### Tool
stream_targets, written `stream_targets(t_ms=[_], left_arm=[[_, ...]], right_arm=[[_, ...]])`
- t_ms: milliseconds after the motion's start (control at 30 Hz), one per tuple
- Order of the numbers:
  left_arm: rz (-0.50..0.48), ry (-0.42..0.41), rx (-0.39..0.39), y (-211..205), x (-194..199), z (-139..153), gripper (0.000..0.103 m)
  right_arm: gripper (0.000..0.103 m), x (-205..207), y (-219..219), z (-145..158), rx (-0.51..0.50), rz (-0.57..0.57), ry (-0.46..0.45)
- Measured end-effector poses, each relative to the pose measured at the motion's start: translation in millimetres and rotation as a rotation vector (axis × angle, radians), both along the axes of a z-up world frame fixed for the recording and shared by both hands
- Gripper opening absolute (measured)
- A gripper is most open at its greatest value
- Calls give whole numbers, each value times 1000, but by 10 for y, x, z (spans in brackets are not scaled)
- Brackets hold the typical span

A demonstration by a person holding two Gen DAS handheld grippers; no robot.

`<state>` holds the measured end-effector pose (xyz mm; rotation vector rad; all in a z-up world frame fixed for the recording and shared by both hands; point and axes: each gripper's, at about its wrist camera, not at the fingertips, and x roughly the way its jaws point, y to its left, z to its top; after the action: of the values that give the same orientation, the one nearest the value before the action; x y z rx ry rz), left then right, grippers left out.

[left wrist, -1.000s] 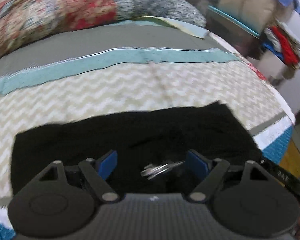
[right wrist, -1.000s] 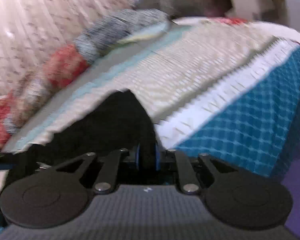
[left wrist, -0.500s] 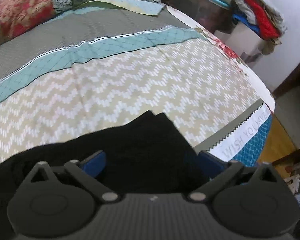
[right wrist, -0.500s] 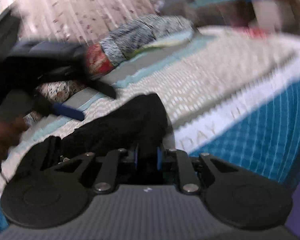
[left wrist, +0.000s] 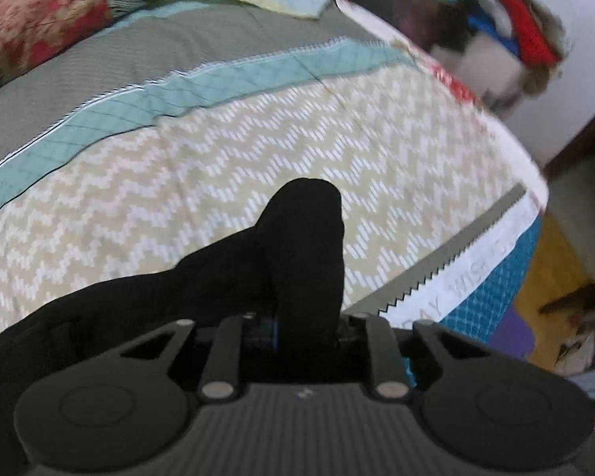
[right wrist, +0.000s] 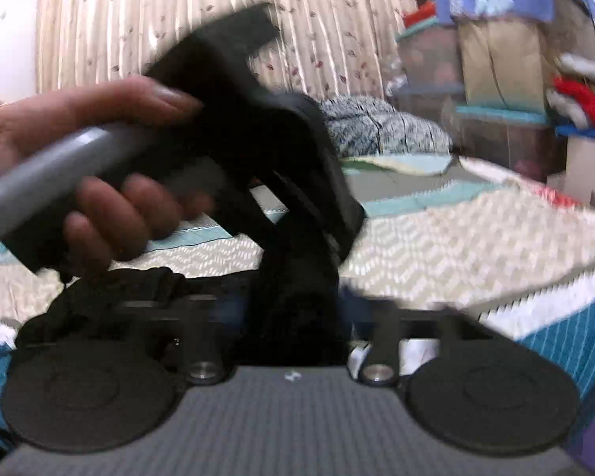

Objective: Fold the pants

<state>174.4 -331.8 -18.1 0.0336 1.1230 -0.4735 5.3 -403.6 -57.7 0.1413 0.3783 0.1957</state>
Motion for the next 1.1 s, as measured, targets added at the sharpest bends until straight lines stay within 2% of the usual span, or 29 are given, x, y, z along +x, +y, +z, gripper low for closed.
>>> stream_targets(t_ms=[67, 133, 167, 200, 267, 300, 467, 633, 833, 933, 1033, 1067, 1100], left_arm=[[11, -2, -34, 144, -20, 78, 18], [25, -9, -56, 263, -47, 140, 18], [32, -13, -69, 339, -69, 168, 18], [37, -15, -76, 392, -81, 186, 18], [53, -22, -92, 541, -132, 230, 18], [63, -30, -105, 630, -151, 256, 18], [118, -69, -203, 1217, -285, 460, 18], [196, -123, -231, 1832, -441, 533, 18], [351, -94, -284, 2675, -478, 256, 18], [412, -62, -249, 2927, -474, -46, 18], [444, -15, -215, 3066, -441, -342, 20], [452, 3, -218, 3114, -426, -421, 23], [460, 14, -221, 3126, -427, -472, 25]], right_arm=[[83, 103, 26, -57, 6, 4, 43], [77, 164, 77, -76, 6, 7, 63], [64, 184, 104, -63, 7, 5, 67], [45, 220, 129, -36, 16, 10, 70], [20, 243, 186, 56, 24, 22, 62], [19, 234, 235, 76, 14, 27, 46], [18, 52, 640, 233, -66, 105, -64], [18, 98, 1131, 297, -208, 254, -137], [17, 200, 1677, 237, -307, 412, -127], [19, 310, 1889, 112, -345, 490, -58], [42, 358, 2071, -24, -384, 575, 33], [53, 380, 2075, -52, -381, 608, 58], [58, 311, 2091, -47, -368, 625, 71]])
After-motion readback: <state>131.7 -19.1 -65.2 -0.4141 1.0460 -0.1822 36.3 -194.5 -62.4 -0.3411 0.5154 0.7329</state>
